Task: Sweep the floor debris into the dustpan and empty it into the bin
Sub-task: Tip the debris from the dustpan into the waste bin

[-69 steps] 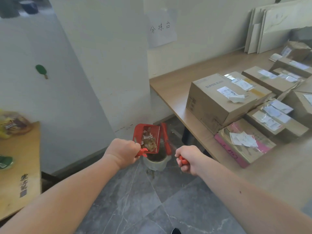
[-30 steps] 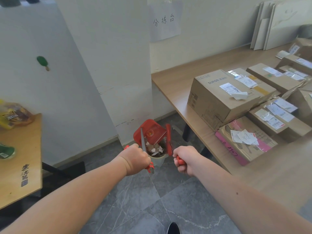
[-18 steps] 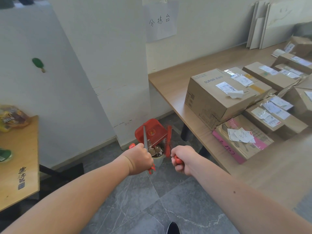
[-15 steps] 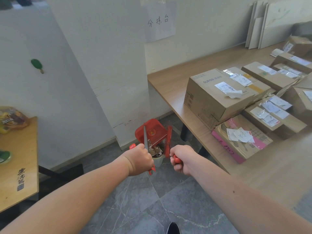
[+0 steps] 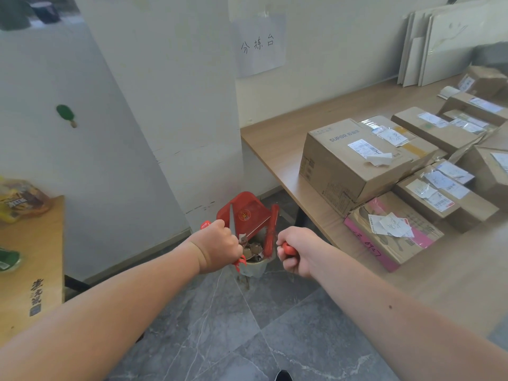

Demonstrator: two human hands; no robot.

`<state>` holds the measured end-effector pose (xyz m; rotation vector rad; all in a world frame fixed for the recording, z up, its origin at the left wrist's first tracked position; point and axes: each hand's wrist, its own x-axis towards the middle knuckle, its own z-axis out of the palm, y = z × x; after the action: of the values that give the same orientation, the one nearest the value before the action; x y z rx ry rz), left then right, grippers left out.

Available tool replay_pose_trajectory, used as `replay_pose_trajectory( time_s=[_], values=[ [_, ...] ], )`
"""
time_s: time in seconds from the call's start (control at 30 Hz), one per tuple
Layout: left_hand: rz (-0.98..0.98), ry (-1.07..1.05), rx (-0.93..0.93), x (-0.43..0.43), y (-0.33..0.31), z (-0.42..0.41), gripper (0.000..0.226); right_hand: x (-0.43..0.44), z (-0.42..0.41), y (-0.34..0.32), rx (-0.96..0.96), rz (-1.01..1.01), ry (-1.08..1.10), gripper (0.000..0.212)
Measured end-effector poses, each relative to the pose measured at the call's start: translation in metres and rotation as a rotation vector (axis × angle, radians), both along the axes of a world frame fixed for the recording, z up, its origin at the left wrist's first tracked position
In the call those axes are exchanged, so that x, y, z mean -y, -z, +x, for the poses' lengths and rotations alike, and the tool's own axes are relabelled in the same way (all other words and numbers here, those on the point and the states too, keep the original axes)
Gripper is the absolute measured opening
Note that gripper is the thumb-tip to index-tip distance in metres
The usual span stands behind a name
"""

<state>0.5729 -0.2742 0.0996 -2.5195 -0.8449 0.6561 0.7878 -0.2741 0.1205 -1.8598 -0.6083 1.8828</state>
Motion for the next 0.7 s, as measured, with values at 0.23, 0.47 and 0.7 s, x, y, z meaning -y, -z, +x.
replay_pose_trajectory(
  time_s=[0.23, 0.47, 0.7],
  values=[
    [0.031, -0.005, -0.010, -0.008, -0.014, -0.002, 0.029, -0.008, -0.002, -0.011, -0.035, 0.017, -0.003, 0.014],
    [0.062, -0.021, -0.003, -0.015, -0.020, -0.001, 0.026, -0.017, -0.008, -0.016, -0.046, 0.029, 0.009, 0.014],
    [0.067, -0.029, -0.007, -0.019, -0.020, 0.002, 0.018, -0.021, -0.006, -0.018, -0.041, 0.033, -0.013, 0.015]
  ],
)
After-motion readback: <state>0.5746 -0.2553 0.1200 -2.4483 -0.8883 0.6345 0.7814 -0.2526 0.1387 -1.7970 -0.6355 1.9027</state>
